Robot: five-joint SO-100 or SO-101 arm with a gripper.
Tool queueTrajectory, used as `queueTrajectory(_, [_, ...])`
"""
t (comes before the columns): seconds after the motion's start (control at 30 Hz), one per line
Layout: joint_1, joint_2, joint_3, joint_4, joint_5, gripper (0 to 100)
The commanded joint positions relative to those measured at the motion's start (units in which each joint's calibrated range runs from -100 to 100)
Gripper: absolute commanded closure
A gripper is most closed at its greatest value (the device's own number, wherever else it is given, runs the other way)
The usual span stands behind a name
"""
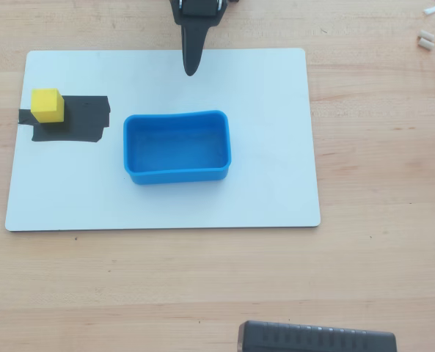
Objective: Pick up yellow cube and drop it in the blue rectangular bin
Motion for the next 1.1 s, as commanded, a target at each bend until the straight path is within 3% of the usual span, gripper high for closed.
queueTrajectory(0.0, [1.0,-1.08,-0.39,-0.79,0.0,100])
queueTrajectory(0.43, [2.46,-1.08,-0.3,-0.79,0.39,100])
queueTrajectory(0.67, [3.49,0.04,-7.84,0.53,1.66,100])
queueTrajectory(1.07, [14.3,30.32,-36.39,4.0,9.47,100])
